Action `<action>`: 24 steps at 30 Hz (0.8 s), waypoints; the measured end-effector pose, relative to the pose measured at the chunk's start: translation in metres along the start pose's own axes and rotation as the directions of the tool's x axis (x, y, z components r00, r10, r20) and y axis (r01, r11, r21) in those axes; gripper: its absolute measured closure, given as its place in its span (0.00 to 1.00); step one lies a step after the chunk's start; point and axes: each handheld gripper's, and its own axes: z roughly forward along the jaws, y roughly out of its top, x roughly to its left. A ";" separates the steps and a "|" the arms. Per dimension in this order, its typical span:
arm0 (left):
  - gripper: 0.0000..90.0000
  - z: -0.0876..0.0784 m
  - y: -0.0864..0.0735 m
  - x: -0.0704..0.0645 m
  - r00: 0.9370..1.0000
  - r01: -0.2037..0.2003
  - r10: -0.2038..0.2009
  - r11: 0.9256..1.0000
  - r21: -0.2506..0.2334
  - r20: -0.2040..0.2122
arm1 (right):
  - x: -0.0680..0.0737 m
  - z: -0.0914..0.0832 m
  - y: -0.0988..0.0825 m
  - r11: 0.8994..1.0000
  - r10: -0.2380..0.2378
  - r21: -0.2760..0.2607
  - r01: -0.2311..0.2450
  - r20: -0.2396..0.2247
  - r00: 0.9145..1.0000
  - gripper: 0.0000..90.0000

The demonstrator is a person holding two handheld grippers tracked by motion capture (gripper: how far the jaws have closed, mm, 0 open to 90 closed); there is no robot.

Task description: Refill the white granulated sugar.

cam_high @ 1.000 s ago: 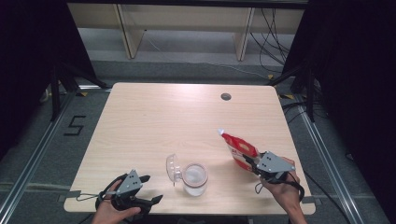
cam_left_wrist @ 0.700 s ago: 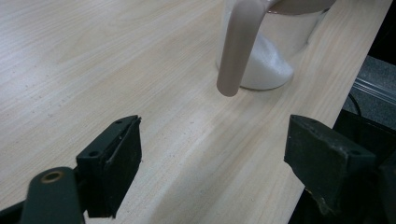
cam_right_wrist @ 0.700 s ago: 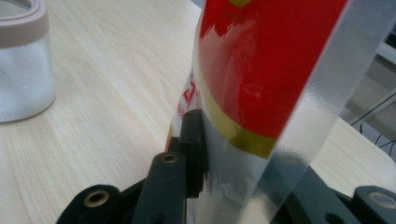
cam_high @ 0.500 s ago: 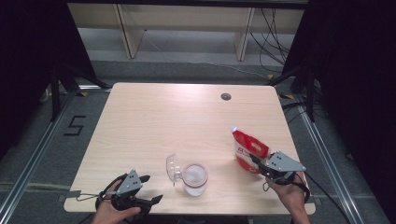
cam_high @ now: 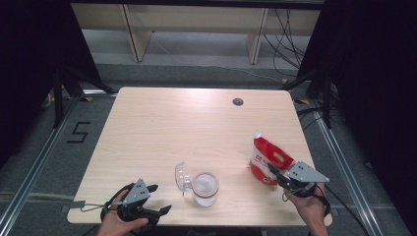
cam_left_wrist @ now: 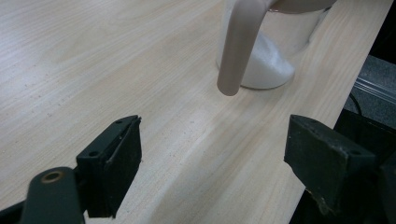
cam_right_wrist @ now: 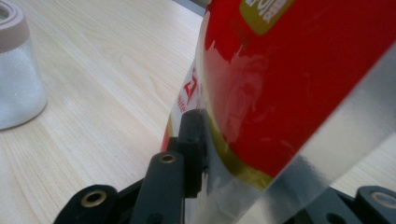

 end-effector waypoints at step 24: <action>0.21 0.000 0.000 0.000 1.000 0.009 -0.009 1.000 0.000 -0.001 | -0.001 -0.007 0.000 0.997 0.057 -0.049 -0.056 0.036 0.998 0.62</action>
